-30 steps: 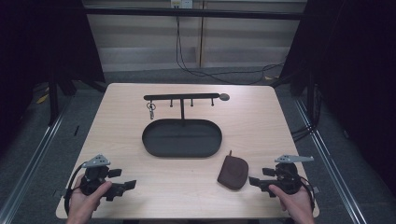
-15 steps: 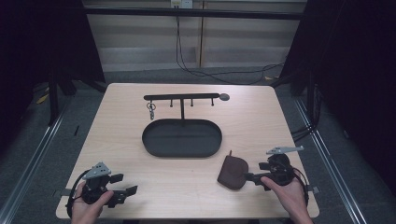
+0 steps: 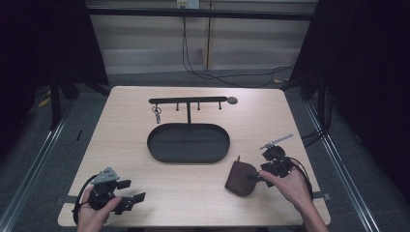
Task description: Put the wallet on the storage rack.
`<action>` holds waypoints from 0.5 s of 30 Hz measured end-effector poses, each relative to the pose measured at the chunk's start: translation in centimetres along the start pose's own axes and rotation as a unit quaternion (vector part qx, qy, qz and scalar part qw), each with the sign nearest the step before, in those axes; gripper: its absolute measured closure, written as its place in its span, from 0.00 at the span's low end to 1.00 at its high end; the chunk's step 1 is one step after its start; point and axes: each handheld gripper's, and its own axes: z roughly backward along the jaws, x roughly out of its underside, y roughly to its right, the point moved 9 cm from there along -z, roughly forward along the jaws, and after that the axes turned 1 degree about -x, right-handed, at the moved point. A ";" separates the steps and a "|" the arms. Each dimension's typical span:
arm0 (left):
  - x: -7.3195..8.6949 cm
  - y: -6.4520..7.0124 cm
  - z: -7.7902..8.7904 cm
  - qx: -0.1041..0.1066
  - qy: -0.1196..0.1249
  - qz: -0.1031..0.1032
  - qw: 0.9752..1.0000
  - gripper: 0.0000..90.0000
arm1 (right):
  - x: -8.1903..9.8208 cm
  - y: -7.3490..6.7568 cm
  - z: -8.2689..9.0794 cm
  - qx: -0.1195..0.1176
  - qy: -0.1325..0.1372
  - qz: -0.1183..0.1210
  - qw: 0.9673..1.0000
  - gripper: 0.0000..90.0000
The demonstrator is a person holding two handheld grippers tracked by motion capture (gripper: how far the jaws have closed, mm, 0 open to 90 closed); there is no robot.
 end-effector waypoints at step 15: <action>-0.1 0.0 0.0 0.003 0.001 -0.006 1.000 0.23 | -1.5 0.0 -2.0 0.013 -0.105 0.019 0.994 0.20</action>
